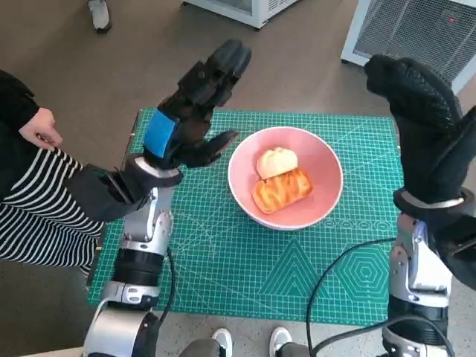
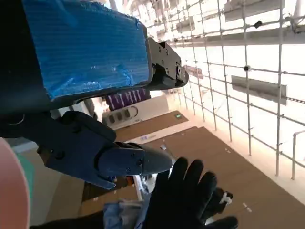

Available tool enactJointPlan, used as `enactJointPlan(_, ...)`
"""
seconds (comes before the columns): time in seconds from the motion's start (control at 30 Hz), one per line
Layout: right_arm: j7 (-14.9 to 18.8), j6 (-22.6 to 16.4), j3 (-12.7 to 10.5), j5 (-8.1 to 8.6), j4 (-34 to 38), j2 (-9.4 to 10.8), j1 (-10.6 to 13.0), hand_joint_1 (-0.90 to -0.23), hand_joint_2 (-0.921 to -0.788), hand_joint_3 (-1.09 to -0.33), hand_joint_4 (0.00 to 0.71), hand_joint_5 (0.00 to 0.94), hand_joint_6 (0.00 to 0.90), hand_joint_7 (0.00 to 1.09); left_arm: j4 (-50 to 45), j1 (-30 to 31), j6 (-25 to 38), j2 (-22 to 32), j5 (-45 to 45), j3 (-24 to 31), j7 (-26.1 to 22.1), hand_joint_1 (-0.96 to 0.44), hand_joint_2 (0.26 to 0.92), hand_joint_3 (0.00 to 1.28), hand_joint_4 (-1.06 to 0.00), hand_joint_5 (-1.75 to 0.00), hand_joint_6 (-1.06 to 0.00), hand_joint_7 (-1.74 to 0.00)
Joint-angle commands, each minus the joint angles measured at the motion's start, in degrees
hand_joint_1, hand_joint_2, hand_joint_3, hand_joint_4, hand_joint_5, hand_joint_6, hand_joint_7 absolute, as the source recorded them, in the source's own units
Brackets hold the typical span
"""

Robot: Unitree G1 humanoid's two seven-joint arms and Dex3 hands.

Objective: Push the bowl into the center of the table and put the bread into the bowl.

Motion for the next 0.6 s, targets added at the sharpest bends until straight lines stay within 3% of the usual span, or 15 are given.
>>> enactJointPlan(0.03,0.07,0.06,0.11,-1.37,1.16,-0.74,-0.15,-0.716,-0.921,-0.606,0.166,0.0,0.083,0.45,-1.57,-0.39,-0.46,0.28,0.15,0.07,-1.22,-0.65,0.888,0.46,-0.11,-0.01,-0.13,-0.28)
enactJointPlan(0.13,0.12,-0.06,0.07,-1.63,1.28,-0.99,-0.2,-0.711,-0.921,-0.607,0.166,0.0,0.082,0.45,-2.71,-0.42,0.56,0.03,-0.15,-0.04,-1.4,-0.65,0.86,0.5,-0.11,-0.01,-0.04,-0.48)
enactJointPlan(0.2,0.2,-0.13,-0.01,-1.73,1.4,-1.09,-0.24,-0.709,-0.921,-0.607,0.166,0.0,0.082,0.45,-3.18,-0.44,1.03,-0.22,-0.31,-0.04,-1.43,-0.65,0.853,0.52,-0.1,-0.01,-0.02,-0.53)
enactJointPlan(0.6,-0.01,0.07,-0.23,-2.23,1.52,-1.51,-0.2,-0.707,-0.921,-0.607,0.166,0.0,0.08,0.45,-3.79,-0.74,0.08,-0.99,1.36,-0.17,-0.52,-0.66,0.822,0.56,-0.1,-0.01,0.0,-0.57)
